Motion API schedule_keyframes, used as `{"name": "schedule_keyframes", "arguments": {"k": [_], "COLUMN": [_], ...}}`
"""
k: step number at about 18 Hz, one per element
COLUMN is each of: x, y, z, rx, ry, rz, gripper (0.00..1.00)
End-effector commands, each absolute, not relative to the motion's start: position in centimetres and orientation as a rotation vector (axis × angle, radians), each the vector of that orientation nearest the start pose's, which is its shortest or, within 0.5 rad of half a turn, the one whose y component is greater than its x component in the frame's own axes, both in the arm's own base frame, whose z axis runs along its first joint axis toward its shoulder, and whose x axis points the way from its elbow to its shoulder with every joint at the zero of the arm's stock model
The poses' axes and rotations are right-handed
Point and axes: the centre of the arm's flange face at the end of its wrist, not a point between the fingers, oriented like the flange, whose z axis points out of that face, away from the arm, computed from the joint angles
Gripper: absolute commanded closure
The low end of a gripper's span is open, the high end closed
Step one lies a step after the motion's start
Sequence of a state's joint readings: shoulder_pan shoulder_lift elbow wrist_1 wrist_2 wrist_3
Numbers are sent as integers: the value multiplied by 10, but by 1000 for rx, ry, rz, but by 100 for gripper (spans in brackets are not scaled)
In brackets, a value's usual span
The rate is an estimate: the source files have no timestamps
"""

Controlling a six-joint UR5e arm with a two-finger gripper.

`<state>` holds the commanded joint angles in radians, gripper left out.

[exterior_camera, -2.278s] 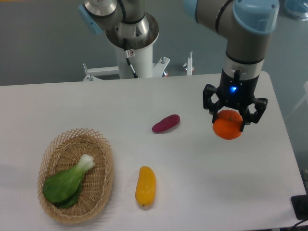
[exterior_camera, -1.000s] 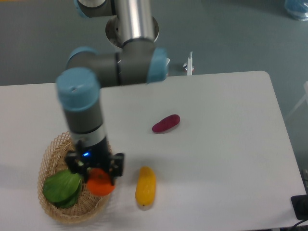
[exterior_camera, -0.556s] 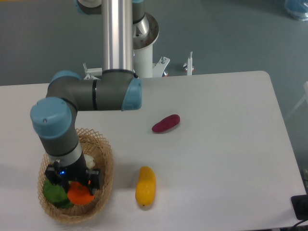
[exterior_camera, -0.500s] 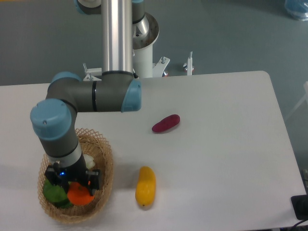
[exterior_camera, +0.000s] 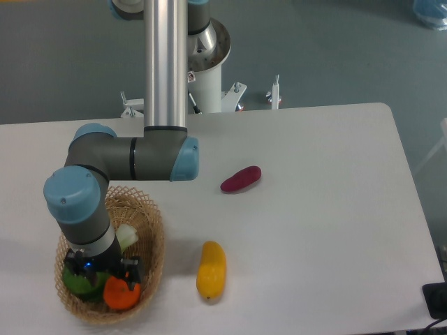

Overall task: Place the orange in the basket
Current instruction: 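Lower the orange into the basket beside the bok choy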

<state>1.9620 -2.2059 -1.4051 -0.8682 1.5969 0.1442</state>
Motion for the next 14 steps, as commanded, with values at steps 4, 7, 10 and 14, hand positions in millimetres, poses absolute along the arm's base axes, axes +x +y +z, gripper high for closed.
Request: {"name": "schedule_keyframes", "arguments": {"k": [4,7,10,14], "x": [-156,-157,-165,-210], "y": [722,724,722,707], "z": [270,294,313,348], "rx": [-2869,-2831,-2807,-2770], "ry": [-354,-349,-361,-378], "rz": [136,145,165,200], "gripper": [0,0,0,0]}}
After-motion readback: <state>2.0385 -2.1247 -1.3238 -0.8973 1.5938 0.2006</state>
